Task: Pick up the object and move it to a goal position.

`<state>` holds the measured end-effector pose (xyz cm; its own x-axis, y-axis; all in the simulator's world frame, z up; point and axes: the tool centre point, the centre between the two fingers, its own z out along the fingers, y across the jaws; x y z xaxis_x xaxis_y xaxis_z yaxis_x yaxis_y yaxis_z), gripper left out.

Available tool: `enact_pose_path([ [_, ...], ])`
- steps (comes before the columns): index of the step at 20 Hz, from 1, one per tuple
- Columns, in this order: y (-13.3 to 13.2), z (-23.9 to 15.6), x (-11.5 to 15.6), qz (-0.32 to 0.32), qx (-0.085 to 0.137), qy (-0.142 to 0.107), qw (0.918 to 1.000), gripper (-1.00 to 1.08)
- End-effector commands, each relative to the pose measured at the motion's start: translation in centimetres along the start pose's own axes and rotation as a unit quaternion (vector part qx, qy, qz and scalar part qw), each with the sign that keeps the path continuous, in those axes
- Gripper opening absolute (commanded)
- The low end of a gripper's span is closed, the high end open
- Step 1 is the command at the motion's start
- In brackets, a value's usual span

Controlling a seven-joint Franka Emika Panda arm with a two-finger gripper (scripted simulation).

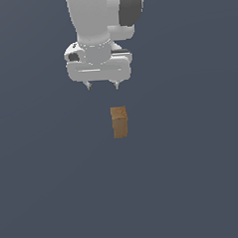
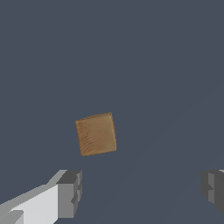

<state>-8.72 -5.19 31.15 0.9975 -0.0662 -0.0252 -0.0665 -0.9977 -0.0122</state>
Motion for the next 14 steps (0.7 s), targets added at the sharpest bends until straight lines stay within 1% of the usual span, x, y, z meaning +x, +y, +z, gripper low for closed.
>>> enact_pose_path([
  [1,0.2,0.0,0.0,0.001,0.000,-0.001,1.0000,1.00],
  [7,-0.1,0.4,0.0,-0.002,0.000,0.000,1.0000,1.00],
  [14,-1.1,2.8,0.4,-0.020,-0.003,0.003,0.9998,1.00],
])
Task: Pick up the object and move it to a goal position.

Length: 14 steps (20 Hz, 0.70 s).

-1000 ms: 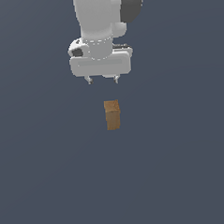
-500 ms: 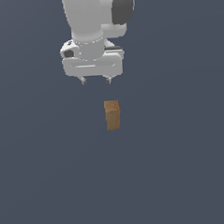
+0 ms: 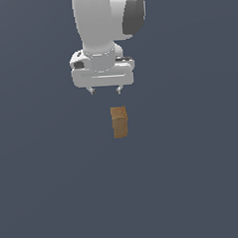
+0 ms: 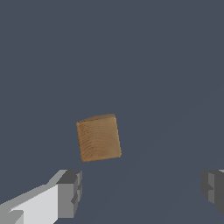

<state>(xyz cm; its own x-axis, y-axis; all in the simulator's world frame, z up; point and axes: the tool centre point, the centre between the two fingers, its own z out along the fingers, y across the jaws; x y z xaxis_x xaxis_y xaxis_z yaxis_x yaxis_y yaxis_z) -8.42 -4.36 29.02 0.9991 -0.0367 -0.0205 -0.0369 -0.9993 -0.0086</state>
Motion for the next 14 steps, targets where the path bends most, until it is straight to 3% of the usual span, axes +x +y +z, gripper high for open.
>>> enact_pose_path([
  [1,-0.5,1.2,0.1,-0.009,-0.001,0.001,1.0000,1.00],
  [14,-3.9,8.7,0.0,-0.063,-0.005,0.009,0.9980,1.00],
])
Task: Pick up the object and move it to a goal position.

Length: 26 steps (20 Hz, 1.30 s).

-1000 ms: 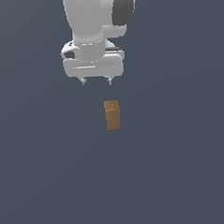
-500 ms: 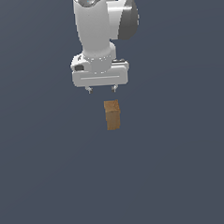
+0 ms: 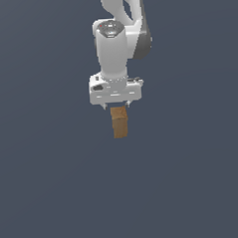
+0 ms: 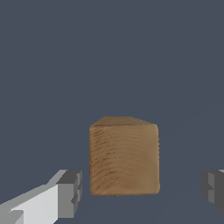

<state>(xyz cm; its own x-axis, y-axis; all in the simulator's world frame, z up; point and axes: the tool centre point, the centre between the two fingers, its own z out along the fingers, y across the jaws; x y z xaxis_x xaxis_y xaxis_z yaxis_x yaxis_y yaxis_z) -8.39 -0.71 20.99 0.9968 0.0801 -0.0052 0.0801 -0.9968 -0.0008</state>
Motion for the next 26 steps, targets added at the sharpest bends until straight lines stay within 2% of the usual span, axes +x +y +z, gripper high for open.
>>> enact_pose_path([
  [1,-0.4,0.9,0.0,-0.007,0.000,0.002,1.0000,1.00],
  [12,-0.8,2.1,-0.2,-0.012,0.000,0.002,0.9999,1.00],
  [26,-0.8,6.7,-0.2,-0.013,0.000,0.002,0.9999,1.00],
])
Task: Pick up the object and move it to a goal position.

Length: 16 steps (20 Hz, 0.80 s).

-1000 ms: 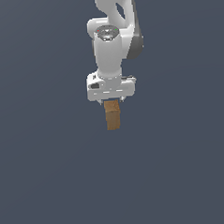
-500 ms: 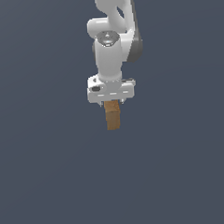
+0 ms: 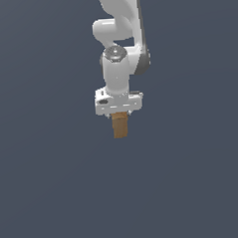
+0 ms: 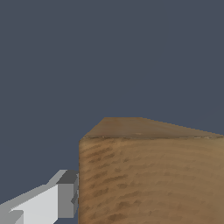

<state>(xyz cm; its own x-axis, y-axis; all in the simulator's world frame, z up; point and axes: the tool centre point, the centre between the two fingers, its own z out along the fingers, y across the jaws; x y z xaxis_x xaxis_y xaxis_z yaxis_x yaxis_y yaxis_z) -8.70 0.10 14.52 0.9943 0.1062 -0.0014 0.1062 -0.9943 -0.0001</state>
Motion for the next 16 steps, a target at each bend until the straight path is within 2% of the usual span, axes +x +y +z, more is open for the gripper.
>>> enact_pose_path([
  [1,0.01,0.25,0.06,0.000,0.000,0.001,1.0000,1.00],
  [2,0.01,0.25,0.06,0.000,0.000,0.001,1.0000,-1.00],
  [16,0.06,-0.30,0.01,0.000,0.000,0.001,1.0000,-1.00],
])
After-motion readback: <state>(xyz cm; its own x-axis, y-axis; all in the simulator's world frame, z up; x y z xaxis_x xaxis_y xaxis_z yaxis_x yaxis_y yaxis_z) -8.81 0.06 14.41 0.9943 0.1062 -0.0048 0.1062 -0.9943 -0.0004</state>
